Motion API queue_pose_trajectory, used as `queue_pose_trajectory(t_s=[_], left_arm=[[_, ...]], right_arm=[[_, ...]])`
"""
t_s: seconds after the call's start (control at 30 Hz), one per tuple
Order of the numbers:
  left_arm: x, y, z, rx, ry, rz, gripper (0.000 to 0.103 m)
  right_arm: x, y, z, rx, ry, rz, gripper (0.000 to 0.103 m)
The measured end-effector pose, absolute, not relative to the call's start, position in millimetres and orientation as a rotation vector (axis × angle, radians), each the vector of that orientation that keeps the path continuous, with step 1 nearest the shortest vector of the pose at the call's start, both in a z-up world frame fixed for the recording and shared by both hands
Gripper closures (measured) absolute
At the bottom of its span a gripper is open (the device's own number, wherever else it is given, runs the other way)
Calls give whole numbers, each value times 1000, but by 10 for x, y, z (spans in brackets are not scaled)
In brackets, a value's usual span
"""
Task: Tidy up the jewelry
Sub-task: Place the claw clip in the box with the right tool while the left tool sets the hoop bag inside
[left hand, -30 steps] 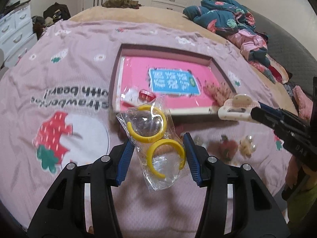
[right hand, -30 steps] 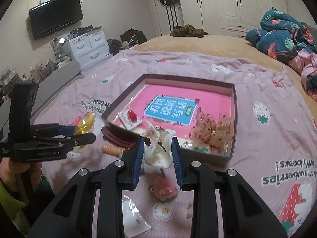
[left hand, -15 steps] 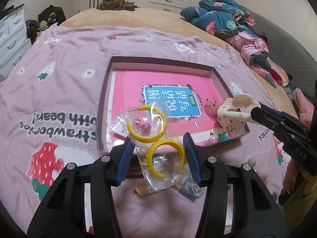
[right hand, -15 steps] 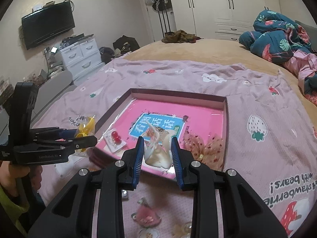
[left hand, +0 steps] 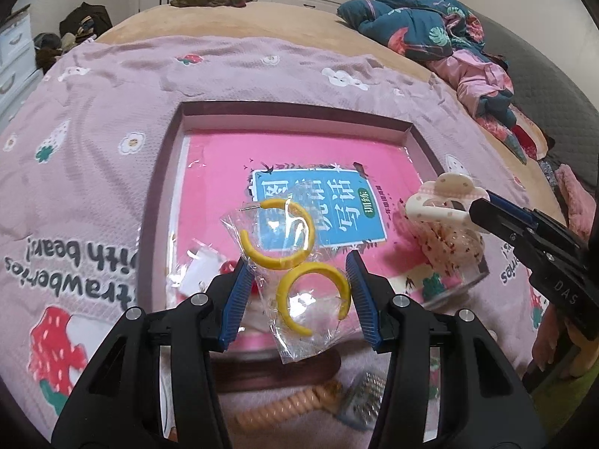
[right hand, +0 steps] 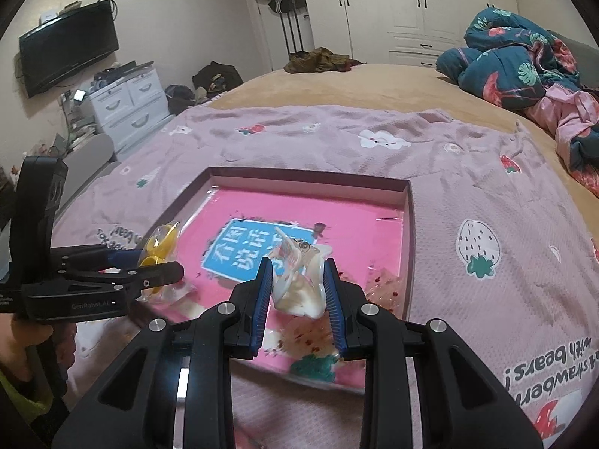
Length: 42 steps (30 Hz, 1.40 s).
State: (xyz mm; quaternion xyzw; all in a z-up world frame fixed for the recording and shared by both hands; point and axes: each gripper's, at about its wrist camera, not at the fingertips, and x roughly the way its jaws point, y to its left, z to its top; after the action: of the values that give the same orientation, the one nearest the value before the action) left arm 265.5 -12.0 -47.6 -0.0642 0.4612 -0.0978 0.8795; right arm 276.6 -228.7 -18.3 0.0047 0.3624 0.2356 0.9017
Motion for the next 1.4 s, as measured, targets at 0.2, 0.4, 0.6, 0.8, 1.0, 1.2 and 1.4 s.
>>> queue_pose_trajectory(t_s=[0.2, 0.4, 0.6, 0.8, 1.0, 1.2, 1.4], left_arm=[[2799, -188, -594, -110, 985, -214, 61], [2903, -241, -693, -97, 1001, -228, 61], [2969, -234, -767, -102, 1013, -227, 60], [2958, -254, -784, -94, 1009, -229, 42], [2905, -259, -674, -88, 982, -231, 25], [2855, -252, -548, -79, 954, -218, 14], [2759, -212, -529, -83, 954, -191, 9]], right_arm=[[2944, -2291, -236, -1, 753, 459, 76], [3099, -2284, -286, -4, 757, 431, 76], [3272, -2277, -418, -11, 780, 394, 76], [3387, -2311, -595, -3, 820, 349, 76], [3390, -2370, -723, 29, 865, 344, 76], [3323, -2451, -759, 85, 887, 347, 67], [3207, -2534, -619, 120, 861, 333, 39]])
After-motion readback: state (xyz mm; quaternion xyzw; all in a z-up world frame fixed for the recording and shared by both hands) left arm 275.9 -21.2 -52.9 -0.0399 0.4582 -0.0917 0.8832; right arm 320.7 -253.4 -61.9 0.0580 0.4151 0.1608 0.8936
